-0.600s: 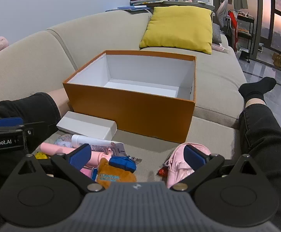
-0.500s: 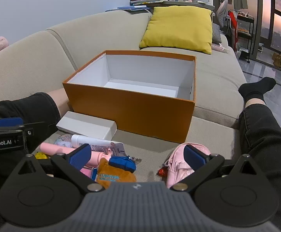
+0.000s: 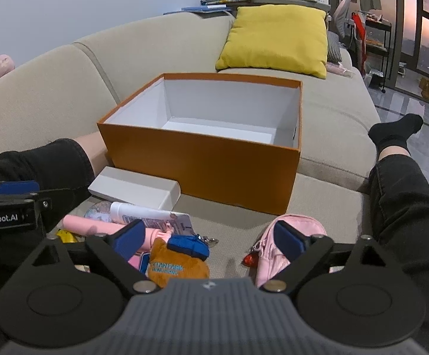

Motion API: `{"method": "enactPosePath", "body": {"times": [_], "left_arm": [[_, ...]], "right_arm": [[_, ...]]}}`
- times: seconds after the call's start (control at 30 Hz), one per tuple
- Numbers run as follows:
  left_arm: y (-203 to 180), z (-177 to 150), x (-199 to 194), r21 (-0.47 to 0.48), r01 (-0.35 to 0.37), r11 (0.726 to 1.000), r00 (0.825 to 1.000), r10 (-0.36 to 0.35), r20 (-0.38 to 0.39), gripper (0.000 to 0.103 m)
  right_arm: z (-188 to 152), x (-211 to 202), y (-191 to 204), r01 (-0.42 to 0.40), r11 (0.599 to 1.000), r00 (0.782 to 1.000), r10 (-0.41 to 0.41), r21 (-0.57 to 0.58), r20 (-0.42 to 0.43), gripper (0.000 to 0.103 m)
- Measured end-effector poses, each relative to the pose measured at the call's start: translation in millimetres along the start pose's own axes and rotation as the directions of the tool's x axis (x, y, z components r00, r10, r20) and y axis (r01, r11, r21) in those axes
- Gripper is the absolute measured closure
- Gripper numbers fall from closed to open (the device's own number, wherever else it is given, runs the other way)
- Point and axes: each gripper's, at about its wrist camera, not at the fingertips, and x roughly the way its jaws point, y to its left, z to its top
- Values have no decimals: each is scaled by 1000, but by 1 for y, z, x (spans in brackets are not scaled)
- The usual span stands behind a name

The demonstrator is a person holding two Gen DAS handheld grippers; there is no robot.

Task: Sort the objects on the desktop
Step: 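Move the right tool toward the small pink backpack keychain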

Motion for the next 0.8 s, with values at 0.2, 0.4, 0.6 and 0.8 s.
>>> {"method": "enactPosePath", "body": {"times": [0.2, 0.4, 0.6, 0.8], "left_arm": [[-2, -1, 2, 16, 14, 1000, 1000, -14, -19, 29], [-3, -3, 6, 28, 31, 999, 999, -30, -37, 45], [-2, -3, 7, 31, 40, 999, 998, -39, -47, 51], [-4, -3, 12, 32, 38, 999, 998, -36, -58, 51]], "right_arm": [[-3, 9, -1, -15, 1000, 999, 15, 3, -39, 18], [-6, 10, 1, -22, 1000, 999, 22, -16, -44, 33], [-9, 19, -10, 69, 995, 995, -74, -75, -65, 39], [-17, 42, -33, 140, 989, 978, -146, -54, -148, 35]]}}
